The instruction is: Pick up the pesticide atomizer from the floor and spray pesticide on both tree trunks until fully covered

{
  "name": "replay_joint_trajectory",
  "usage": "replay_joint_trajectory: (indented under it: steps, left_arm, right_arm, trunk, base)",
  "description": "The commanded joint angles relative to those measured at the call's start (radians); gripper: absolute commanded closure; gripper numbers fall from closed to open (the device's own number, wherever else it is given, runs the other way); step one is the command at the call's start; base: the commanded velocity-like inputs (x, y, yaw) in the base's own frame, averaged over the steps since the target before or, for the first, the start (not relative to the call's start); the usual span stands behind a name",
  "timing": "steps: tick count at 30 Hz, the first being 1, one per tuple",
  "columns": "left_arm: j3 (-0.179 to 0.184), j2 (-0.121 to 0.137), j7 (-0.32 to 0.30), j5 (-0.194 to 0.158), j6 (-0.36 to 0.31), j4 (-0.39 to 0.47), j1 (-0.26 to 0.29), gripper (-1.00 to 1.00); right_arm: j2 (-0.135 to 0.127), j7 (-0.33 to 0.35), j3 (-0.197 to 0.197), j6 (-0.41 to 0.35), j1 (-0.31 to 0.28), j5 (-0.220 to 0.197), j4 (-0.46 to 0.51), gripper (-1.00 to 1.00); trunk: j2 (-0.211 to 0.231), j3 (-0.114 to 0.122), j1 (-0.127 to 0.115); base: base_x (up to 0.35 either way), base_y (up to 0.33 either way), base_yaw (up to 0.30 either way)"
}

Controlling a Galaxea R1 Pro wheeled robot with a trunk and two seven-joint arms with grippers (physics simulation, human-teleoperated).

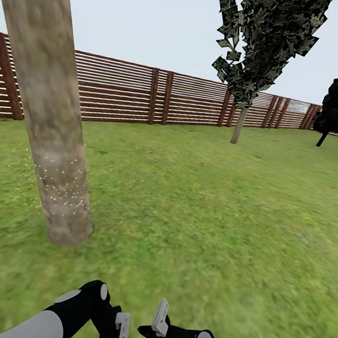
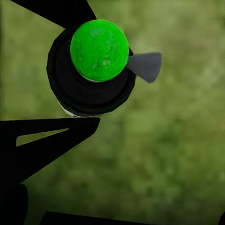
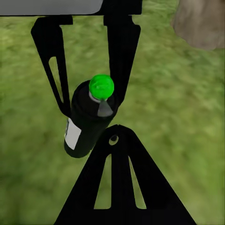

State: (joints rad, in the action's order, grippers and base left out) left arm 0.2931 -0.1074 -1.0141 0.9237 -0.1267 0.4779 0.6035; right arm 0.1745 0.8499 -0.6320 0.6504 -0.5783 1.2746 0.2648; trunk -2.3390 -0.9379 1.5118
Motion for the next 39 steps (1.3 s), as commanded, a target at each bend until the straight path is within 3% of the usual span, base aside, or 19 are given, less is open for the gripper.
replay_joint_trajectory:
  steps: [1,23,27,31,39]
  left_arm:
    - [0.000,0.000,0.000,0.000,0.000,0.000,0.000,1.00]
    - [0.000,-0.044,-0.014,-0.015,0.022,0.000,-0.001,1.00]
    - [0.000,-0.045,-0.014,-0.017,0.023,0.004,0.001,1.00]
    - [-0.001,-0.045,-0.012,-0.018,0.079,-0.002,0.001,1.00]
    - [-0.003,-0.043,-0.008,-0.019,0.084,-0.009,0.001,1.00]
  right_arm:
    - [0.000,0.000,0.000,0.000,0.000,0.000,0.000,1.00]
    - [-0.001,-0.002,0.000,0.000,0.000,0.000,0.002,1.00]
    - [-0.001,-0.002,0.000,0.000,0.000,0.000,0.002,1.00]
    - [-0.001,-0.002,0.000,0.000,0.000,0.000,0.002,1.00]
    - [-0.001,-0.002,0.000,0.000,0.000,0.000,0.002,1.00]
  trunk:
    - [0.000,0.000,0.000]
    - [0.000,0.000,0.000]
    - [0.000,0.000,0.000]
    - [0.000,0.000,0.000]
    - [0.000,0.000,0.000]
  base:
    - [0.000,0.000,0.000]
    - [0.000,0.000,0.000]
    - [0.000,0.000,0.000]
    - [0.000,0.000,0.000]
    - [0.000,0.000,0.000]
